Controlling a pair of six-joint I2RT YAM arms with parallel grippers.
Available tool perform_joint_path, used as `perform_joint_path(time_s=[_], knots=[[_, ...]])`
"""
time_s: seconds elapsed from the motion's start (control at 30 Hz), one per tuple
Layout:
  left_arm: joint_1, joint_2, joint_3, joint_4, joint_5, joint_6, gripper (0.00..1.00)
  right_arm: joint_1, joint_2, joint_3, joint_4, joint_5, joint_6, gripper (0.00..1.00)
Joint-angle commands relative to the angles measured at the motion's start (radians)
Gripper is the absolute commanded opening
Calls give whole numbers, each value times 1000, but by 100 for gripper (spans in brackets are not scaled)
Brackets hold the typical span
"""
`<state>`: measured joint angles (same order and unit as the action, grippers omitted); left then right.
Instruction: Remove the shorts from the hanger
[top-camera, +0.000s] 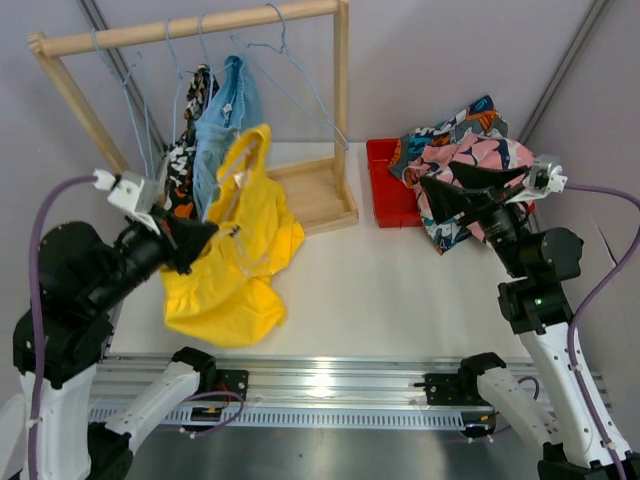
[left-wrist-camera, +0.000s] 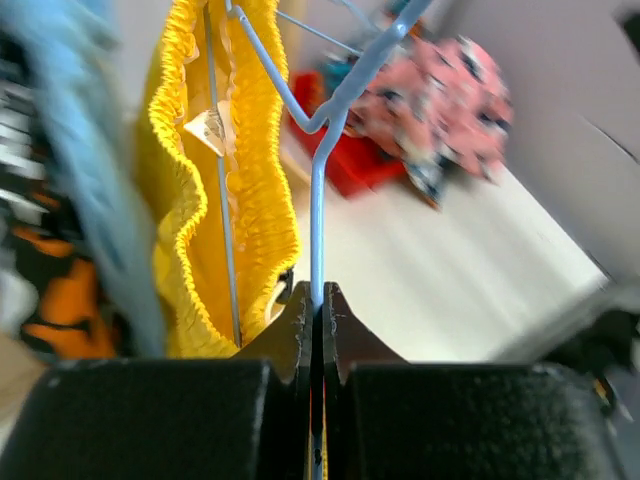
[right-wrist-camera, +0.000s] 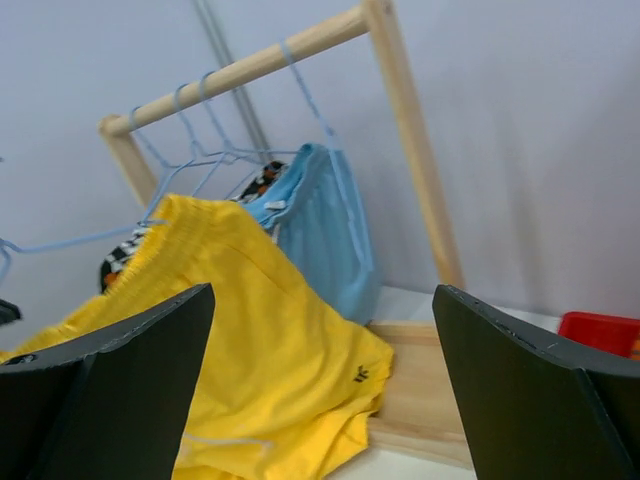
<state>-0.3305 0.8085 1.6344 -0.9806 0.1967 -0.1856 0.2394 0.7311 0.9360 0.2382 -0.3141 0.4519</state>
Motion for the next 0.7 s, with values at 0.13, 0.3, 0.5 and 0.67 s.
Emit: perform_joint_path(time_s=[0.13, 0.3, 0.5, 0.67], knots=[[-67, -134, -162, 273, 443, -101, 0, 260, -10, 41, -124, 61, -71, 99], [-100, -79, -59, 361, 550, -218, 0, 458, 96, 142, -305, 167, -206, 99], [-163, 0, 68, 356, 569, -239, 0, 564, 125, 146, -251, 311, -321, 99], [-173, -11, 51, 367, 592, -245, 0, 564, 136, 144, -172, 377, -367, 99]])
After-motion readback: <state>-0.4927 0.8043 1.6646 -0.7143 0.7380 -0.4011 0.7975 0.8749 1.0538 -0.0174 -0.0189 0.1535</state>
